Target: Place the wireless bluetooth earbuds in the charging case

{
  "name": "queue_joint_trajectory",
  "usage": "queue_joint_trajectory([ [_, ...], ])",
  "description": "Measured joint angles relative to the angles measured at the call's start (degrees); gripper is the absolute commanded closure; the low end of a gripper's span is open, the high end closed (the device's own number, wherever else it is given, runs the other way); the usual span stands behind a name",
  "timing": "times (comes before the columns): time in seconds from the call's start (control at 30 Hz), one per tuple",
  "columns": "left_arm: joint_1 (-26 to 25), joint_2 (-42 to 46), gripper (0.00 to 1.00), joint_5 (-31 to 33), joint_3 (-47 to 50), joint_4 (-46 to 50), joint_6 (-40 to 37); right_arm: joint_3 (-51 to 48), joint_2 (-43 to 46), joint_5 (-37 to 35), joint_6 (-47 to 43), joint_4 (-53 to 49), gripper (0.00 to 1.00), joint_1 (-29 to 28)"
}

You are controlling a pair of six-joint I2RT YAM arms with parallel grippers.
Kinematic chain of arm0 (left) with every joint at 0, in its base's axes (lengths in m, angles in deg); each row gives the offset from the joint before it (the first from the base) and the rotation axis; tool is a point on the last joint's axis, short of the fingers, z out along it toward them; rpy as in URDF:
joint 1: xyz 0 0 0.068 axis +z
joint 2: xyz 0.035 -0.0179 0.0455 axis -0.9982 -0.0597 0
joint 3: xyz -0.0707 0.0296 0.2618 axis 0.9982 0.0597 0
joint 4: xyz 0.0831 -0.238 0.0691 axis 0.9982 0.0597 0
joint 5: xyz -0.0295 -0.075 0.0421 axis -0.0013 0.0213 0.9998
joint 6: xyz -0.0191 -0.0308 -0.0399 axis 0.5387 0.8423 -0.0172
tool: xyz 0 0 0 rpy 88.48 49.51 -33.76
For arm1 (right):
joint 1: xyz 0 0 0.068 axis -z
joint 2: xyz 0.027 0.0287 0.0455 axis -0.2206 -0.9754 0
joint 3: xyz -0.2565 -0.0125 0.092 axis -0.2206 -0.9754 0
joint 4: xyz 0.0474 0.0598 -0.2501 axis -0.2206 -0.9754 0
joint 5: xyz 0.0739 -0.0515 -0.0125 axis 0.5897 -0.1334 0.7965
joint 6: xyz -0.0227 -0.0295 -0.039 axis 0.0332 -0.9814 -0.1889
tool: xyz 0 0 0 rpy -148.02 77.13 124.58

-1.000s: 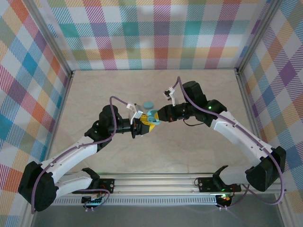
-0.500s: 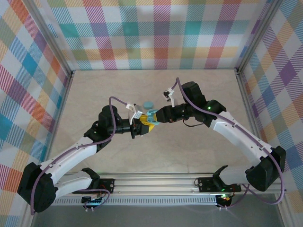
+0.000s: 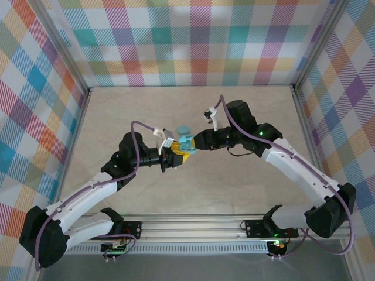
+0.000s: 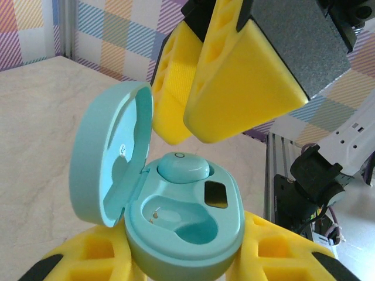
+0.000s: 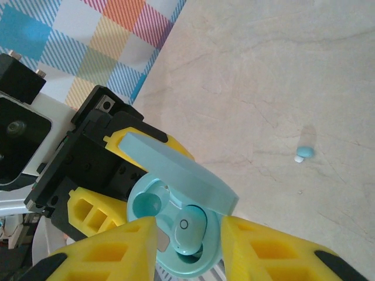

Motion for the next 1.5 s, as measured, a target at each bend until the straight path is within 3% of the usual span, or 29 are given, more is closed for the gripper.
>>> queue_joint_trajectory([
  [0.27, 0.0, 4.9, 1.00, 3.4, 1.9, 0.6, 0.0, 0.0, 3.1, -3.7, 0.5, 0.6, 0.56, 0.0],
  [0.63, 0.0, 22.2, 1.00, 14.1, 8.9, 11.8, 0.0, -2.9, -1.0, -5.5, 6.0, 3.4, 0.52, 0.0],
  [0.9, 0.0, 33.5, 1.00, 19.7, 12.3, 22.2, 1.7, -5.2, -11.3, -5.5, 9.0, 3.6, 0.56, -1.0],
  [1.23, 0.0, 39.9, 1.00, 24.8, 7.7, 37.0, 3.4, 1.6, -30.4, -9.7, 9.2, 2.1, 0.66, -9.4],
  [1.5, 0.0, 42.0, 1.00, 27.2, 7.6, 40.1, 5.0, 6.1, -37.3, -14.1, 9.2, 1.7, 0.63, -11.3],
])
